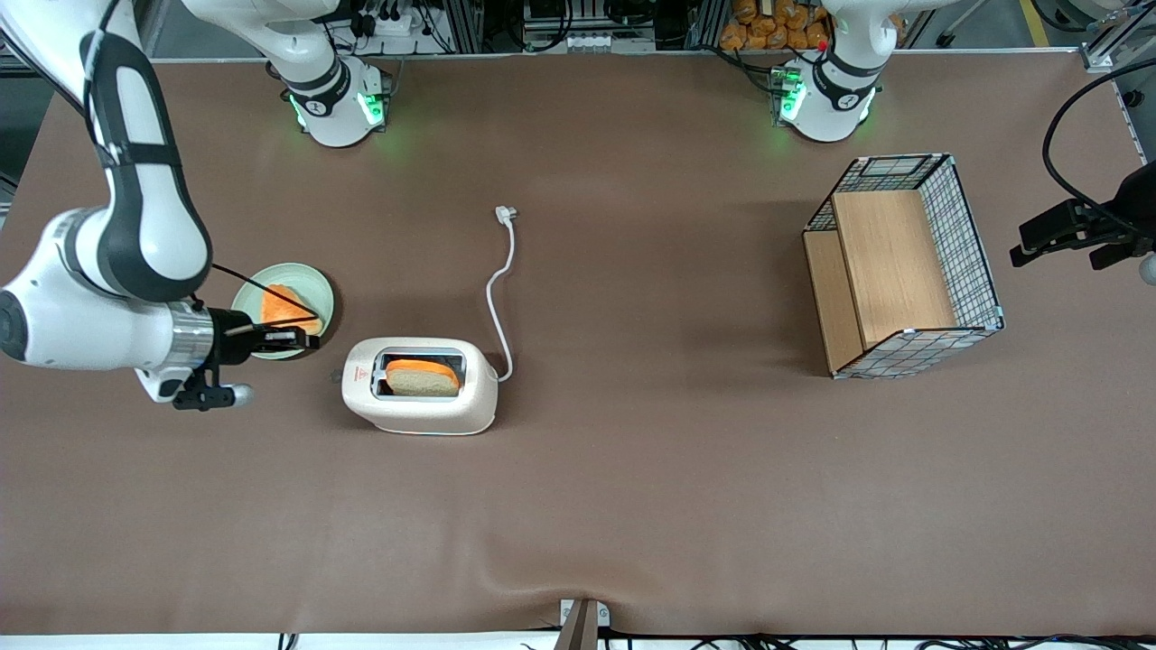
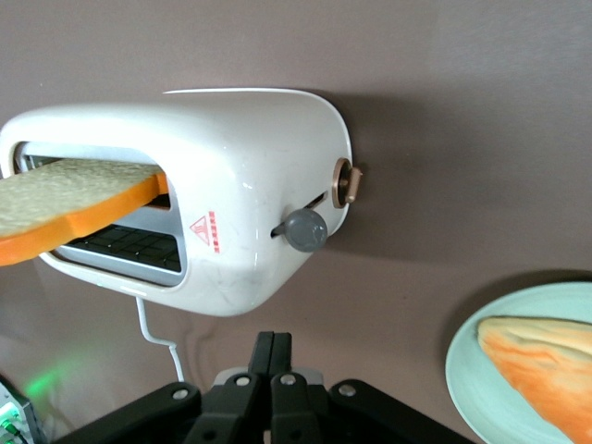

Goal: Press toaster button with right arm
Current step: 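Align the right gripper above the toaster's lever beside the grey knob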

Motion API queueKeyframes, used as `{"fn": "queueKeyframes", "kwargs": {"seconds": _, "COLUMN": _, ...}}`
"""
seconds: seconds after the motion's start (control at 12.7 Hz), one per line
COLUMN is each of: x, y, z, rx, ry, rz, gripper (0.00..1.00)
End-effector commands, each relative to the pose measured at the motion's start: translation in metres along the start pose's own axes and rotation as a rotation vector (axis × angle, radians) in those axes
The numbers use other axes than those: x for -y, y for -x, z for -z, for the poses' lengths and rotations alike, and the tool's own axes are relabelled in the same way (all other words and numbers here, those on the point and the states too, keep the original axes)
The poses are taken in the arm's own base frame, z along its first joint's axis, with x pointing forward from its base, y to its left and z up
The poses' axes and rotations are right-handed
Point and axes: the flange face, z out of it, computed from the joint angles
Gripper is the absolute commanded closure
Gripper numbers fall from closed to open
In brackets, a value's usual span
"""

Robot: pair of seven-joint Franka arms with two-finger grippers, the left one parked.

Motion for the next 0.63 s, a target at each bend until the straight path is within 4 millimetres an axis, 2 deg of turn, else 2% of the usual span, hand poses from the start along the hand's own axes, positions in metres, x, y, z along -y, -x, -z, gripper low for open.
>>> {"fn": "queueKeyframes", "kwargs": {"seconds": 0.0, "x": -0.003, "y": -0.005, "z": -0.008, "rx": -0.008, "ry": -0.052, "rz": 0.02, "gripper": 1.0}}
{"fn": "queueKeyframes", "kwargs": {"seconds": 0.31, "x": 0.0, "y": -0.019, "z": -0.031, "rx": -0.034, "ry": -0.034, "rz": 0.023, "gripper": 1.0}}
{"fn": "queueKeyframes", "kwargs": {"seconds": 0.55, "x": -0.005, "y": -0.028, "z": -0.043, "rx": -0.057, "ry": -0.022, "rz": 0.017, "gripper": 1.0}}
